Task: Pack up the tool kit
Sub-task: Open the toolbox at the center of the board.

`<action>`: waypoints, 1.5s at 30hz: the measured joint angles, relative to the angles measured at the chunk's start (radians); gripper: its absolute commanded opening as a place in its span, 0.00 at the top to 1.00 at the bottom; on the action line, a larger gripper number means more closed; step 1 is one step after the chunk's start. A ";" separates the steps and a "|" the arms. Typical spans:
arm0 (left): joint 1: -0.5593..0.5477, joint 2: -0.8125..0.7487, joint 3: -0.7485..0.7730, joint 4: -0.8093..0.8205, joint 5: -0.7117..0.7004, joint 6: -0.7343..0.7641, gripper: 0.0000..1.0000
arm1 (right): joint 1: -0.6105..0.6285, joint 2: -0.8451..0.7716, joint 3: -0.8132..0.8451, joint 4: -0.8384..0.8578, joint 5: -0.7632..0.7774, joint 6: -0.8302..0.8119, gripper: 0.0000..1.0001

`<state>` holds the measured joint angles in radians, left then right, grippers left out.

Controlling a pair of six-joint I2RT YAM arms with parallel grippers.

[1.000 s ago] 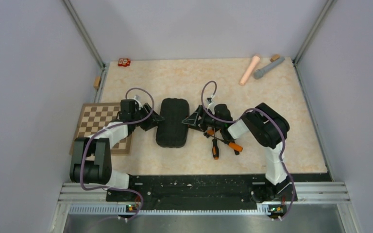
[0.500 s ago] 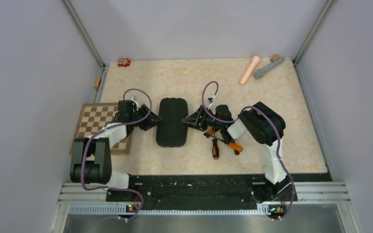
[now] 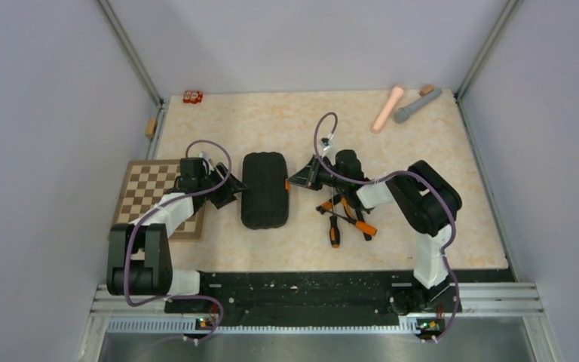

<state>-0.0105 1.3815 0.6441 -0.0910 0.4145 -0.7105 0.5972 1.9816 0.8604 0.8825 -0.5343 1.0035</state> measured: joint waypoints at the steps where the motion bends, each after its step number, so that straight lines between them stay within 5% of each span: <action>1: 0.003 -0.005 0.001 -0.010 -0.010 0.003 0.34 | -0.003 -0.018 0.007 -0.025 0.001 -0.019 1.00; 8: -0.004 -0.002 0.001 -0.030 -0.005 0.001 0.34 | 0.011 -0.082 0.065 -0.142 0.030 -0.097 0.71; 13: -0.004 -0.005 0.006 -0.044 -0.005 0.002 0.32 | -0.003 -0.082 0.048 -0.188 0.059 -0.095 0.61; 26: -0.006 0.019 0.056 -0.120 -0.022 0.023 0.31 | -0.031 0.061 0.046 -0.100 -0.044 -0.053 0.52; 37: -0.004 0.054 0.066 -0.073 0.018 0.006 0.47 | -0.046 0.175 0.046 0.134 -0.145 0.058 0.39; 45: -0.003 0.080 0.067 -0.022 0.043 0.001 0.50 | -0.048 0.226 0.061 0.242 -0.197 0.106 0.33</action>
<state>-0.0135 1.4620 0.7109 -0.1127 0.4580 -0.7094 0.5488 2.2074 0.9211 1.1248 -0.7315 1.1095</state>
